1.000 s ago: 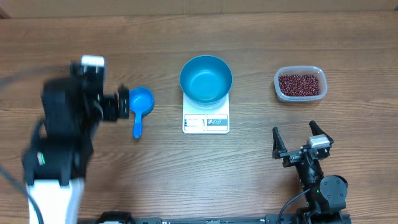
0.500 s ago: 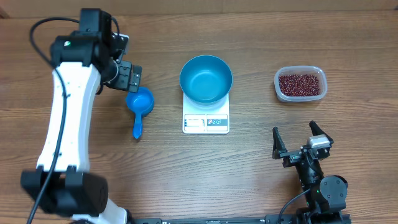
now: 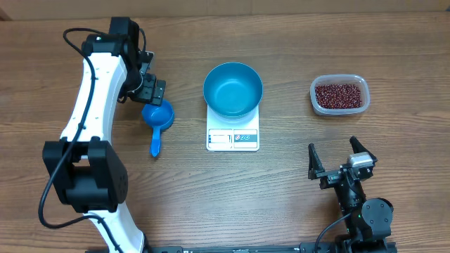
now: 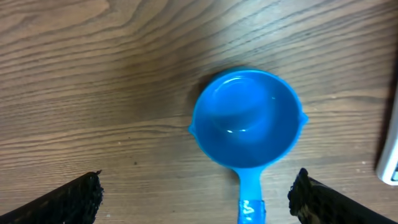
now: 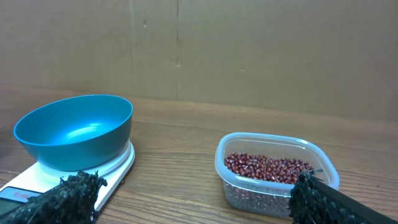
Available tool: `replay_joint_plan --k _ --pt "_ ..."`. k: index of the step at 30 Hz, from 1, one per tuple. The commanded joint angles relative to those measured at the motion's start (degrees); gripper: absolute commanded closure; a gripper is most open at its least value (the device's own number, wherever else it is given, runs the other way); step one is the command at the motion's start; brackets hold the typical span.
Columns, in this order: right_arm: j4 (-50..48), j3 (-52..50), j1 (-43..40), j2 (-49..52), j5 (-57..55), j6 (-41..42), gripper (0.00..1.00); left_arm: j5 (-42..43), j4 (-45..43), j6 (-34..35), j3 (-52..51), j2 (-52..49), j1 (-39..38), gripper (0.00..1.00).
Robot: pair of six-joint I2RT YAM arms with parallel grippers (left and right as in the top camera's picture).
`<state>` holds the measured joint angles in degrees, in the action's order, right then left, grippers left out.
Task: Scoop item into bowl and weigh 150g on scale
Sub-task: 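Move the left gripper over the blue scoop and lower onto it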
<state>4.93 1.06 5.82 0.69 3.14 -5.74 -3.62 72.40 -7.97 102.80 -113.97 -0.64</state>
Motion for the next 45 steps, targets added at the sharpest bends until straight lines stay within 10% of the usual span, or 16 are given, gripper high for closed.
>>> replay_joint_plan --k 1,34,36,40,45 --pt "-0.3 -0.6 0.1 -0.5 0.0 0.1 0.00 0.6 -0.9 -1.0 1.6 -1.7 1.2 0.01" --pt "-0.3 -0.6 0.1 -0.5 0.0 0.1 0.00 0.7 -3.4 -1.0 1.4 -13.2 1.4 0.00" --pt "-0.3 -0.6 0.1 -0.5 0.0 0.1 0.00 0.7 -3.4 -1.0 1.4 -13.2 1.4 0.06" --pt "-0.3 -0.6 0.1 -0.5 0.0 0.1 0.00 0.7 -3.7 -1.0 1.4 -13.2 1.4 0.49" --pt "-0.3 -0.6 0.1 -0.5 0.0 0.1 0.00 0.7 -4.1 -1.0 1.4 -13.2 1.4 0.47"
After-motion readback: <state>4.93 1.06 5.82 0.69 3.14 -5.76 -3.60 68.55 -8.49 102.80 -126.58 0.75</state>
